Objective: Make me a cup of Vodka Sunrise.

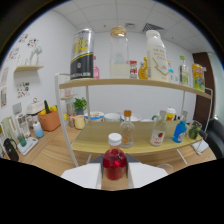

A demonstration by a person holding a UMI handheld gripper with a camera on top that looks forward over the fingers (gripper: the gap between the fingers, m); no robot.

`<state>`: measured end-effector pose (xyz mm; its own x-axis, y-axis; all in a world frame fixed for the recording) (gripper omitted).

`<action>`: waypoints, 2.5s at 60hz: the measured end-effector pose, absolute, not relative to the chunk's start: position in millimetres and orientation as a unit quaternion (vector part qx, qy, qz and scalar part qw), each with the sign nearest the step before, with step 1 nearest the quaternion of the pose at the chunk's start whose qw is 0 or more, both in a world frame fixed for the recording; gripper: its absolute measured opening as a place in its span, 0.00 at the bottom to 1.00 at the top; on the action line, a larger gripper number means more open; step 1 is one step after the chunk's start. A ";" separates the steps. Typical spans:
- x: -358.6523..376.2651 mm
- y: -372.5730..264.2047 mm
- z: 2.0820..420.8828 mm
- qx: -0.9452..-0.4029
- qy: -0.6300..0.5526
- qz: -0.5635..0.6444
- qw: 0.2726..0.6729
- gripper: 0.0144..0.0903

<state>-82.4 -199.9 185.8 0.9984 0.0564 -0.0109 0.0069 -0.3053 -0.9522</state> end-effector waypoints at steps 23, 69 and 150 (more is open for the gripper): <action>-52.4 -212.3 170.4 -0.750 0.266 0.333 0.505 0.26; -10.8 -200.7 214.7 -0.362 0.570 0.682 0.280 0.26; -169.2 -196.3 27.6 -0.864 -0.053 0.048 0.498 0.27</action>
<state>-169.2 -196.3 27.6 0.9899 0.1388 -0.0297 0.0440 -0.4986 -0.8657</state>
